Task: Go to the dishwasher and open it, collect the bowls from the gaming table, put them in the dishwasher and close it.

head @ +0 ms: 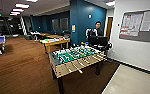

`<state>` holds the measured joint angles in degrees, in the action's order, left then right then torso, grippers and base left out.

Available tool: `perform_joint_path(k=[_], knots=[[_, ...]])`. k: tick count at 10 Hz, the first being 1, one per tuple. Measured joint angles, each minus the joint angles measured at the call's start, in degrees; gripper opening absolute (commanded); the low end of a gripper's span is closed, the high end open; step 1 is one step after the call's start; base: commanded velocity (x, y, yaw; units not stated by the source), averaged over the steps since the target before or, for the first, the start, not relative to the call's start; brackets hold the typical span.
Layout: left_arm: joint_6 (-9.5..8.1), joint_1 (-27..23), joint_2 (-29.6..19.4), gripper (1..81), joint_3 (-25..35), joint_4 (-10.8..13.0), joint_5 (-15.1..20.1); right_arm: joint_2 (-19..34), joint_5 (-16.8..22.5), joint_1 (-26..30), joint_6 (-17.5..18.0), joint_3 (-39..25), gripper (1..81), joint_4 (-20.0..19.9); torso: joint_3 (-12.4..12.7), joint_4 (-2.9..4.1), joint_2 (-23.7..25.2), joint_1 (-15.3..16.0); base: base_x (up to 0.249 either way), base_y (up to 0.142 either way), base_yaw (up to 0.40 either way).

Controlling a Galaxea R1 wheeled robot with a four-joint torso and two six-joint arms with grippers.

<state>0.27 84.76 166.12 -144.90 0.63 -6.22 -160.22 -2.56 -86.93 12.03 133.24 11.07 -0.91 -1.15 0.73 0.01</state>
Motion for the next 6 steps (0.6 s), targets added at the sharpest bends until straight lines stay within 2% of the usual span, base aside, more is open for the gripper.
perform_joint_path(k=[6], knots=[[-0.02,0.07,-0.09,81.1,0.00,0.00,0.22,-0.11,-0.30,-0.04,0.00,0.05,81.1,0.06,0.00,0.00,0.00,0.00,0.000,0.000,0.224]])
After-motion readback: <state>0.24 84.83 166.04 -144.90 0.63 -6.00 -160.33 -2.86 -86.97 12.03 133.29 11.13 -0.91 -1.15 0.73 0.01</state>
